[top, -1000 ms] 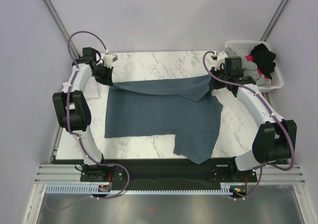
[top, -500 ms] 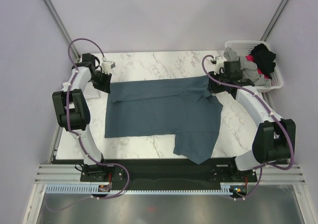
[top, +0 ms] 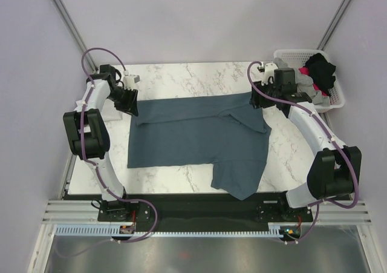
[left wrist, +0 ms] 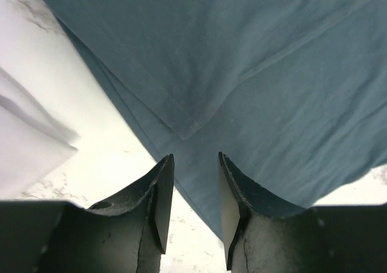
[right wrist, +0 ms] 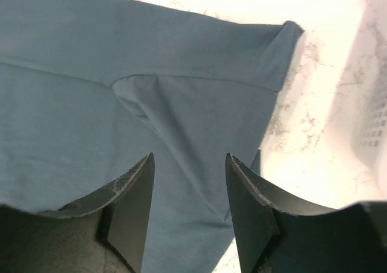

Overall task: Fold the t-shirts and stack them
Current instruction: Fold the tshirt

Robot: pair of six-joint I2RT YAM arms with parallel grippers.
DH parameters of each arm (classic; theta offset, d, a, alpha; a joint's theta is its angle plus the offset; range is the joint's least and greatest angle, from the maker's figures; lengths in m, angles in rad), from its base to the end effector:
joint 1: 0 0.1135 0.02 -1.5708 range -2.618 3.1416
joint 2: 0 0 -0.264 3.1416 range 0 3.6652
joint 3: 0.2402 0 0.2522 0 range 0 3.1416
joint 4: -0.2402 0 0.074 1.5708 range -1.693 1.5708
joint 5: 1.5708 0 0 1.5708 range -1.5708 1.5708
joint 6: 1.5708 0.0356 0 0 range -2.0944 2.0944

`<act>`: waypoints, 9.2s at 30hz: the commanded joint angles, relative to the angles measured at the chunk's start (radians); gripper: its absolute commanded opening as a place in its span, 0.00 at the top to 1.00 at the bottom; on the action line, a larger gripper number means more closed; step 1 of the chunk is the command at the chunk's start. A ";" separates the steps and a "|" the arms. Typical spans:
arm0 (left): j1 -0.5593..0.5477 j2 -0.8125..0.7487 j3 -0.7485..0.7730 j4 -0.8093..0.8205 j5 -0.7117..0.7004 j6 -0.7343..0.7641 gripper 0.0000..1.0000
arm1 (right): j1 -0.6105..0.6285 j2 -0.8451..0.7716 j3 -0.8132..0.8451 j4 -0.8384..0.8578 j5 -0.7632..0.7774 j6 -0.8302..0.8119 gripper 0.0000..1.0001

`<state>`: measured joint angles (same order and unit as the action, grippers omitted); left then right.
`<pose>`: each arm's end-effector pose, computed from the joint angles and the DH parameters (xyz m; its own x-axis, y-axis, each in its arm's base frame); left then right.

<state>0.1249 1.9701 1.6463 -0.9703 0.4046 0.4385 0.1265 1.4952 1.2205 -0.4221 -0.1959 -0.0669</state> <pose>0.4017 0.0363 0.2330 -0.8675 0.2845 -0.4081 0.3982 0.8888 -0.2269 0.3321 0.0492 0.2981 -0.6170 -0.1446 -0.7735 -0.3138 0.9467 0.0734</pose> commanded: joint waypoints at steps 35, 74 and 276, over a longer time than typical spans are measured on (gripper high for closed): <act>-0.013 0.064 -0.051 -0.018 0.214 -0.195 0.63 | 0.145 0.428 0.148 -0.038 -0.053 -0.206 0.60; -0.013 0.042 -0.089 0.002 0.218 -0.195 0.64 | 0.214 0.401 0.135 -0.086 -0.091 -0.243 0.61; -0.064 0.131 0.058 0.021 0.145 -0.181 0.65 | -0.288 0.505 0.411 -0.285 -0.442 -0.044 0.59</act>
<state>0.0593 2.0502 1.6405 -0.9577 0.5663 0.2592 -0.1604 1.9331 1.5650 -0.8036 -0.6518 -0.1799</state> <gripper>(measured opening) 0.355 0.415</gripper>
